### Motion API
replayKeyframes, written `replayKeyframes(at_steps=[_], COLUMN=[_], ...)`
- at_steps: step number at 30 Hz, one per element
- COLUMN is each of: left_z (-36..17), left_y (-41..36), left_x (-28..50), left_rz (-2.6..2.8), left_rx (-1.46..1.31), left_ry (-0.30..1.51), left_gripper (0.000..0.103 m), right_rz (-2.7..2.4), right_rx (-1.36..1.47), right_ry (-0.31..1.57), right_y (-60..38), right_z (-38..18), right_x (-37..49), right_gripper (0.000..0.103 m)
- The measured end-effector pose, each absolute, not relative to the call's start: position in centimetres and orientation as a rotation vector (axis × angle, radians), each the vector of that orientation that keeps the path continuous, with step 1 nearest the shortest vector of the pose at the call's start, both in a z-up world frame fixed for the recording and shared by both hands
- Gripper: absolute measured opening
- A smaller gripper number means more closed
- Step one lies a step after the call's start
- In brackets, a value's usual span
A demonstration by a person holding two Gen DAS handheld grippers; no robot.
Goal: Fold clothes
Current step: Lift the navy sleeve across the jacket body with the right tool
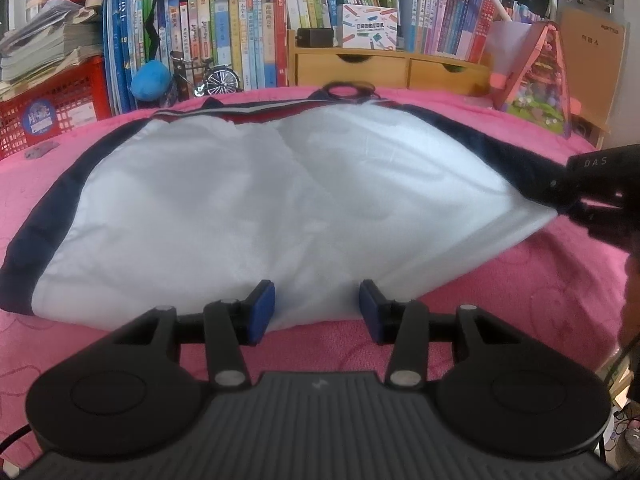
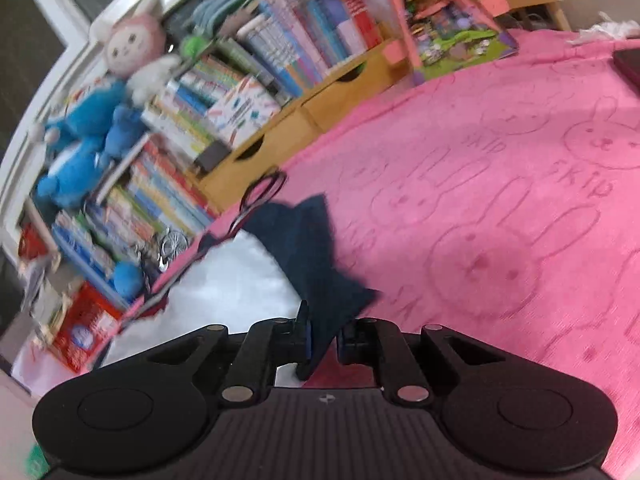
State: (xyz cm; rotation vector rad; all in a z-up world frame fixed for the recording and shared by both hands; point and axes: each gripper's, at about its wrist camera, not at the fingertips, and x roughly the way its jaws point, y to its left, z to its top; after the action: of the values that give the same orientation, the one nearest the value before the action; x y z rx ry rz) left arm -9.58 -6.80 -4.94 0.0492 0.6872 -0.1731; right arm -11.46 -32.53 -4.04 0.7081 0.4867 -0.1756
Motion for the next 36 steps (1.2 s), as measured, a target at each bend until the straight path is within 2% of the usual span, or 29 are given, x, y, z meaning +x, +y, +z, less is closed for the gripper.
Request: replayKeyframes(at_steps=[2,4,8,10,11,12,13,15,19,20,21,22,23,26,30,32,34,36], left_z=[-4.9,-4.9,-4.9,-4.9,-4.9,-4.9,-4.9,-4.9,-4.9,-4.9,-5.0,-5.0,-5.0,-5.0,-5.0,-5.0,-5.0,-5.0], left_y=[-6.8,-6.8,-6.9,-6.8,-6.8,-6.8,-6.7,-6.8,-6.8,-6.8,-6.8,-6.8,-6.8,-6.7,-6.8,-6.7,-6.7,-6.6], left_x=[-9.6,-9.6,-9.6,-9.6,-9.7,-9.7,-9.7,-9.7,-9.7,-9.7,-9.7,-9.7,-9.7,-9.7,-9.8,-9.8,-9.8,-9.8], left_rz=[-0.172,-0.17,-0.166,-0.168,-0.169,-0.17,-0.171,-0.172,-0.169,-0.168,-0.168,-0.168,-0.169,-0.172,-0.17,-0.169,-0.17,-0.171], left_rx=[0.051,0.052,0.056,0.058,0.059,0.059,0.06,0.061,0.066,0.068,0.07,0.071,0.072,0.071,0.073,0.073,0.073,0.074], left_ry=[0.686,0.687,0.687,0.686,0.686,0.686,0.686,0.685,0.684,0.684,0.684,0.684,0.684,0.685,0.684,0.684,0.684,0.684], left_gripper=[0.045,0.045,0.045,0.045,0.045,0.045,0.045,0.045,0.045,0.045,0.045,0.045,0.045,0.045,0.045,0.045,0.045,0.045], right_rz=[-0.196,-0.268,-0.185,-0.097,-0.11,-0.151,-0.197,-0.243,-0.341,-0.314,-0.266,-0.219,-0.187,-0.216,-0.349,-0.329,-0.245,-0.177], right_rx=[0.714,0.719,0.879,0.881,0.858,0.832,0.823,0.883,0.849,0.844,0.842,0.84,0.828,0.775,0.829,0.851,0.892,0.881], right_ry=[0.465,0.439,0.437,0.474,0.481,0.476,0.469,0.438,0.396,0.404,0.419,0.433,0.446,0.459,0.404,0.402,0.432,0.46], right_y=[-32.8,-32.3,-31.3,-29.8,-29.5,-29.6,-30.1,-32.5,-33.1,-32.4,-31.6,-30.8,-30.0,-29.3,-32.8,-33.1,-32.6,-31.2], right_z=[-4.1,-4.1,-5.0,-5.4,-5.4,-5.3,-5.4,-5.7,-5.2,-5.2,-5.2,-5.2,-5.2,-4.9,-4.8,-4.5,-4.6,-4.5], right_x=[-11.6,-12.0,-13.1,-12.8,-12.5,-12.3,-12.1,-12.2,-13.2,-13.3,-13.3,-13.3,-13.2,-12.8,-13.5,-14.1,-14.3,-14.1], right_gripper=[0.016,0.024,0.049,0.049,0.043,0.03,0.023,0.019,0.024,0.031,0.042,0.045,0.045,0.03,0.027,0.03,0.045,0.049])
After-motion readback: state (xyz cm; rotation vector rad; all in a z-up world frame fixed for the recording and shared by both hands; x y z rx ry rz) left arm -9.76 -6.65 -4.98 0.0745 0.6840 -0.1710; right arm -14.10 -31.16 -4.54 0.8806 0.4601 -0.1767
